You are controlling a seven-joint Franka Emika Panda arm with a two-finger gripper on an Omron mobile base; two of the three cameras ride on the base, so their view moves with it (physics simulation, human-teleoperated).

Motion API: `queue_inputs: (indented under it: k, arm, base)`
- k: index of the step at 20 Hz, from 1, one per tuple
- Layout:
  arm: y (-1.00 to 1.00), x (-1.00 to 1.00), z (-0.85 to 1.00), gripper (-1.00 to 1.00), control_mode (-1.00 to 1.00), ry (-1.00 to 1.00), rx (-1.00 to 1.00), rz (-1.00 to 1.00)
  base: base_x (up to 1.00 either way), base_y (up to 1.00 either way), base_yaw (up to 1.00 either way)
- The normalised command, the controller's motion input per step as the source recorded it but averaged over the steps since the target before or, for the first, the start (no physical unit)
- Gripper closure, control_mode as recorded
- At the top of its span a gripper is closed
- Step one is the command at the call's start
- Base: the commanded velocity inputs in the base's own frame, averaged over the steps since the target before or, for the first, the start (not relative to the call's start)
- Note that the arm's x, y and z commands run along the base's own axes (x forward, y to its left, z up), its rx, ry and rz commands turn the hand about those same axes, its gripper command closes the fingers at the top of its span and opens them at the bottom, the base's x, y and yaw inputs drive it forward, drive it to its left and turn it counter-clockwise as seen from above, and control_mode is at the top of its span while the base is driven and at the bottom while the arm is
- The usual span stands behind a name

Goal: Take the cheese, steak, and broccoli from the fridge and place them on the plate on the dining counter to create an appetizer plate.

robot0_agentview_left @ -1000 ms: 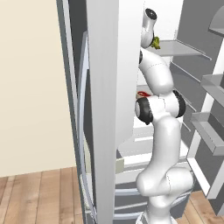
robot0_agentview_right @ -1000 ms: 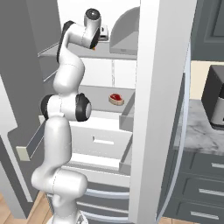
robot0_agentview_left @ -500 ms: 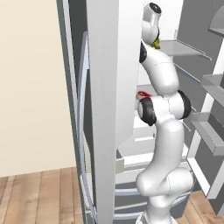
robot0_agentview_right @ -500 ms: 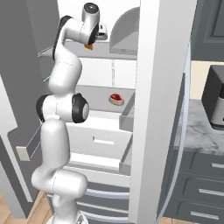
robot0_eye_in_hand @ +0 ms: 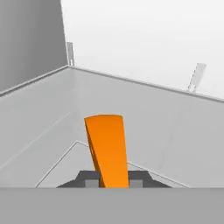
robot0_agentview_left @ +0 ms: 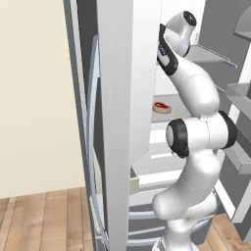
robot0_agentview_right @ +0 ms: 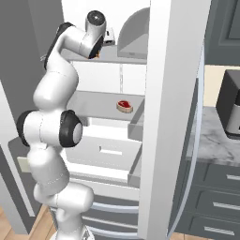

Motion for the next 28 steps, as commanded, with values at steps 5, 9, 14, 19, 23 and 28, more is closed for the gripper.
queue_inputs:
  k: [5, 9, 14, 19, 23, 28]
  arm:
    - [-0.12, -1.00, 0.33, 1.00, -1.00, -0.04, 0.00, 0.00]
    - [0.00, -1.00, 0.21, 1.00, -1.00, -0.04, -0.02, 0.00]
    - [-0.08, -0.93, 0.14, 1.00, -1.00, -0.06, 0.00, 0.00]
    - [-0.10, -0.69, 0.15, 1.00, -1.00, -0.05, 0.00, 0.00]
    - [-0.19, -0.73, 0.14, 1.00, -1.00, -0.07, 0.00, 0.00]
    - [-0.16, -0.65, 0.17, 1.00, -1.00, -0.07, 0.00, 0.00]
  base:
    - [0.00, 0.00, 0.00]
    - [0.00, 0.00, 0.00]
    - [0.00, 0.00, 0.00]
    - [0.00, 0.00, 0.00]
    - [0.00, 0.00, 0.00]
    - [0.00, 0.00, 0.00]
